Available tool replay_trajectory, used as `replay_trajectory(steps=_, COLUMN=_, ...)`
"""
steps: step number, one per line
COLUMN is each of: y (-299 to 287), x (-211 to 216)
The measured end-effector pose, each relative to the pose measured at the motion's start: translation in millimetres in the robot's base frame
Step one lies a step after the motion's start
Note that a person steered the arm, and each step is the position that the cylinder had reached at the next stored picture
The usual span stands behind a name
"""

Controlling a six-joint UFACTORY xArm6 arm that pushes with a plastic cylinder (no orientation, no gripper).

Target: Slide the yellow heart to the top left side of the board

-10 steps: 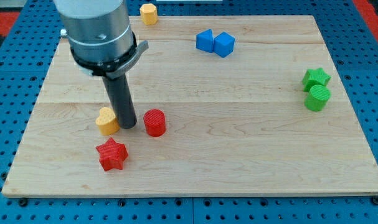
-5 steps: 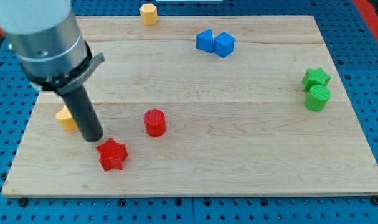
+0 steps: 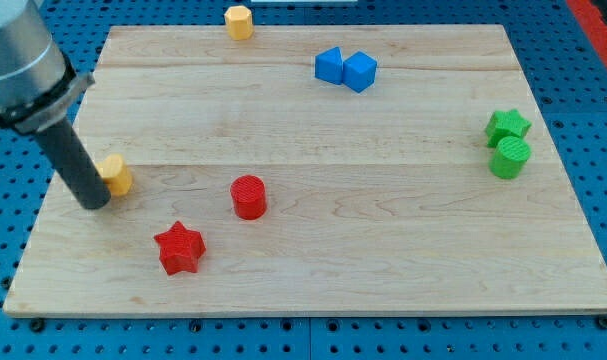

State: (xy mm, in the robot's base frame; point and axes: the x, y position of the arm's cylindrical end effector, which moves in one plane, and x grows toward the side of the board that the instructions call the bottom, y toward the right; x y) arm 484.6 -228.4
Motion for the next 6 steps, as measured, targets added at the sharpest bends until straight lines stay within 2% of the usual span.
replay_trajectory(steps=1, y=12, x=-74)
replay_trajectory(steps=2, y=63, x=-115)
replay_trajectory(steps=3, y=77, x=-137)
replay_trajectory(steps=4, y=52, x=-185)
replay_trajectory(steps=5, y=87, x=-193)
replay_trajectory(steps=6, y=83, x=-226)
